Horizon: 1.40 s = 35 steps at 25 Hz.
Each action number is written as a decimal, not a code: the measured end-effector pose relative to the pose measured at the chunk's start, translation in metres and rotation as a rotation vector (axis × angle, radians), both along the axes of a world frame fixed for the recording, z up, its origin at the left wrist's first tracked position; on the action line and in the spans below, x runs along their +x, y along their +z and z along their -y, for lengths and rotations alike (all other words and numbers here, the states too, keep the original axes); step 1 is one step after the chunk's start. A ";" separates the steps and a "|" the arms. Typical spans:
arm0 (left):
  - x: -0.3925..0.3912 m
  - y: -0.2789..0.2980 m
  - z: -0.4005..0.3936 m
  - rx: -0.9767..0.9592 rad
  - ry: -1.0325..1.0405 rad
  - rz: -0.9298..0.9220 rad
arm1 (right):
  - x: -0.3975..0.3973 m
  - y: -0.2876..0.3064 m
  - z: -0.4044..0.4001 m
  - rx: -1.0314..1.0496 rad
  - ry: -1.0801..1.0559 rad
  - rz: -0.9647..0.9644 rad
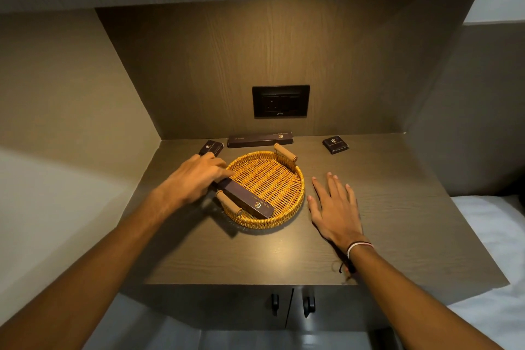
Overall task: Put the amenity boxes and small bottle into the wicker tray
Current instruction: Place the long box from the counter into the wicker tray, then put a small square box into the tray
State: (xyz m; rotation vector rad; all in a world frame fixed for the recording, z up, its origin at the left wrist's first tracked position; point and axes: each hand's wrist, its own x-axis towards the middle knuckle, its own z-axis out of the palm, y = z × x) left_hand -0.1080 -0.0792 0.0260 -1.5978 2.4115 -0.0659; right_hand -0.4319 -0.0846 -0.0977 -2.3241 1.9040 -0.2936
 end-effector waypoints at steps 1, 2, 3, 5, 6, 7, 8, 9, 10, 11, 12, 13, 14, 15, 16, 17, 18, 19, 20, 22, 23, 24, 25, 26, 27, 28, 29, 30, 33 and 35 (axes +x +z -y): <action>0.005 -0.001 -0.003 -0.028 0.039 -0.043 | 0.000 0.000 0.000 -0.005 0.001 0.001; 0.010 -0.002 -0.008 -0.093 0.088 -0.112 | 0.000 0.000 0.001 -0.009 0.002 0.001; 0.017 -0.005 -0.015 -0.203 0.146 -0.204 | -0.001 -0.001 0.001 -0.011 0.002 -0.003; 0.029 -0.014 -0.032 -0.481 0.291 -0.389 | -0.001 -0.001 0.001 -0.009 -0.001 -0.011; 0.034 -0.022 -0.041 -0.594 0.362 -0.454 | 0.000 -0.001 0.001 -0.010 -0.002 -0.014; 0.039 -0.032 -0.050 -0.655 0.433 -0.491 | 0.000 -0.002 0.000 -0.011 -0.001 -0.019; 0.044 -0.042 -0.056 -0.653 0.504 -0.508 | 0.000 -0.002 0.000 -0.015 -0.001 -0.025; 0.048 -0.052 -0.061 -0.596 0.573 -0.513 | 0.001 -0.002 0.001 -0.021 -0.001 -0.028; 0.051 -0.064 -0.065 -0.506 0.638 -0.513 | 0.001 -0.002 0.001 -0.027 -0.002 -0.028; 0.053 -0.075 -0.068 -0.404 0.691 -0.506 | 0.001 -0.002 0.000 -0.032 -0.002 -0.023; 0.055 -0.086 -0.071 -0.304 0.727 -0.494 | 0.001 -0.003 0.000 -0.035 -0.004 -0.018; 0.056 -0.097 -0.075 -0.217 0.743 -0.478 | 0.001 -0.003 -0.001 -0.037 -0.005 -0.017; 0.056 -0.108 -0.077 -0.157 0.736 -0.449 | 0.001 -0.002 0.000 -0.037 -0.005 -0.021; 0.056 -0.117 -0.079 -0.132 0.716 -0.407 | 0.002 0.000 0.001 -0.035 -0.006 -0.027; 0.056 -0.124 -0.080 -0.136 0.697 -0.366 | 0.002 0.003 0.005 -0.030 -0.011 -0.022; 0.058 -0.128 -0.080 -0.158 0.682 -0.345 | 0.002 0.007 0.011 -0.023 -0.029 -0.004; 0.059 -0.129 -0.079 -0.180 0.673 -0.345 | 0.002 0.013 0.020 -0.019 -0.060 0.019; 0.060 -0.130 -0.079 -0.194 0.671 -0.352 | 0.002 0.019 0.031 -0.025 -0.098 0.042; 0.061 -0.131 -0.079 -0.208 0.669 -0.351 | 0.003 0.025 0.042 -0.048 -0.137 0.071; 0.061 -0.133 -0.079 -0.221 0.665 -0.349 | 0.006 0.039 0.068 -0.110 -0.197 0.131; 0.061 -0.133 -0.078 -0.212 0.666 -0.354 | 0.007 0.045 0.083 -0.120 -0.218 0.152; 0.061 -0.132 -0.078 -0.204 0.666 -0.358 | 0.008 0.051 0.097 -0.107 -0.242 0.167; 0.060 -0.131 -0.078 -0.201 0.668 -0.361 | 0.007 0.055 0.112 -0.075 -0.272 0.176; 0.060 -0.131 -0.078 -0.203 0.672 -0.367 | 0.006 0.056 0.125 -0.031 -0.302 0.173; 0.059 -0.131 -0.078 -0.205 0.672 -0.371 | 0.003 0.055 0.135 0.012 -0.324 0.163; 0.059 -0.131 -0.078 -0.203 0.673 -0.372 | 0.000 0.052 0.143 0.044 -0.332 0.160; 0.060 -0.131 -0.078 -0.201 0.676 -0.371 | -0.002 0.048 0.147 0.056 -0.337 0.173; 0.060 -0.132 -0.078 -0.202 0.677 -0.373 | -0.004 0.043 0.148 0.053 -0.348 0.198; 0.062 -0.133 -0.078 -0.214 0.679 -0.380 | -0.005 0.038 0.147 0.026 -0.373 0.322; 0.062 -0.132 -0.077 -0.205 0.678 -0.375 | 0.002 0.046 0.143 -0.015 -0.355 0.473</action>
